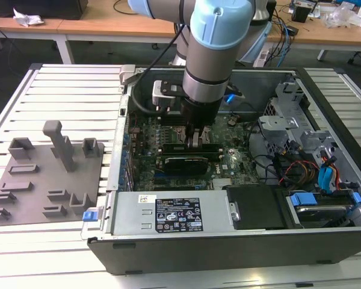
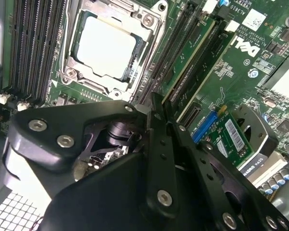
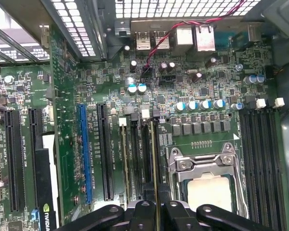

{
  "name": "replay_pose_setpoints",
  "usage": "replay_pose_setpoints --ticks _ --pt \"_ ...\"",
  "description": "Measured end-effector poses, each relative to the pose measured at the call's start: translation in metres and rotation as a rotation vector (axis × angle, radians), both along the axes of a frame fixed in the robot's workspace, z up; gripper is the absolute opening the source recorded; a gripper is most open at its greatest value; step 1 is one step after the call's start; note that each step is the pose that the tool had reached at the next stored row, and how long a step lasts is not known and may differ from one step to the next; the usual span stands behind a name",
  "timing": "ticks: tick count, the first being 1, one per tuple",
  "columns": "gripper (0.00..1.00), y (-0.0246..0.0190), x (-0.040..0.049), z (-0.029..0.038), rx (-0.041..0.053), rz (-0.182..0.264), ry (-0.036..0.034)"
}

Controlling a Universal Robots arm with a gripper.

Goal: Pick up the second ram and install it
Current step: 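Insert the second ram into the second slot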

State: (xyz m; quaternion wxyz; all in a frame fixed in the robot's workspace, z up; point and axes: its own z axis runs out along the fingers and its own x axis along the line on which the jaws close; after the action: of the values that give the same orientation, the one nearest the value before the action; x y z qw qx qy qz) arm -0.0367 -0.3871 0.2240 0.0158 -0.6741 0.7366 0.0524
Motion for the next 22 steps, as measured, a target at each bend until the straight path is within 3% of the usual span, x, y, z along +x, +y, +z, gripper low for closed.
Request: replay_pose_setpoints --ticks 9,11,12,13,16,20,22 --pt "0.14 0.0003 -0.0015 -0.0018 0.0001 0.0 -0.0001" --pt "0.21 0.0004 -0.0015 -0.0014 0.0003 0.0 -0.0002" --pt "0.21 0.0004 -0.0015 0.0024 0.0004 0.0 -0.0002" --pt "0.21 0.0003 -0.0015 0.0111 0.0001 0.0 -0.0001" --pt "0.21 0.0013 -0.0015 0.0283 -0.001 0.0 0.0" --pt "0.11 0.0026 -0.0014 0.042 -0.0053 0.0 -0.0001" --pt "0.11 0.0026 -0.0015 0.0422 -0.0051 0.0 -0.0002"
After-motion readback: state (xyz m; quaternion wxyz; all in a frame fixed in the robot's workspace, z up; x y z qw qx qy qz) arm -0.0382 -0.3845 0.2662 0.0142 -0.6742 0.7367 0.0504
